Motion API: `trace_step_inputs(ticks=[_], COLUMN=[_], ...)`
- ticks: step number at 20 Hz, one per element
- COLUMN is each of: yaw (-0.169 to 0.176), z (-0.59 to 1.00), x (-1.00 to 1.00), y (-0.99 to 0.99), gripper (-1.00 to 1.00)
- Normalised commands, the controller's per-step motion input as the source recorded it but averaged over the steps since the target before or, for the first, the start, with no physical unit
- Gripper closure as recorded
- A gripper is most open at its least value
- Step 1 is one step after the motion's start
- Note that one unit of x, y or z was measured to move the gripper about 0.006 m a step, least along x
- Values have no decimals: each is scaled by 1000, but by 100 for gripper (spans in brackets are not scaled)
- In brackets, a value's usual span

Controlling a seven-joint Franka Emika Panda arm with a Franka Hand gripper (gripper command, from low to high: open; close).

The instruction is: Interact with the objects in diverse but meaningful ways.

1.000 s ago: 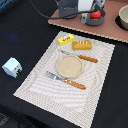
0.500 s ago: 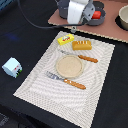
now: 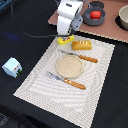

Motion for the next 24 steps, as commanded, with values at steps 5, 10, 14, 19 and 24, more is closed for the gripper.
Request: trace_step_inputs(ticks=[5, 10, 14, 19, 24], yaw=[88, 71, 119, 122, 144], z=[-6, -50, -248, -314, -259], x=[-181, -62, -282, -335, -365], y=[-171, -341, -261, -222, -41], gripper=[-100, -100, -100, -100, -100])
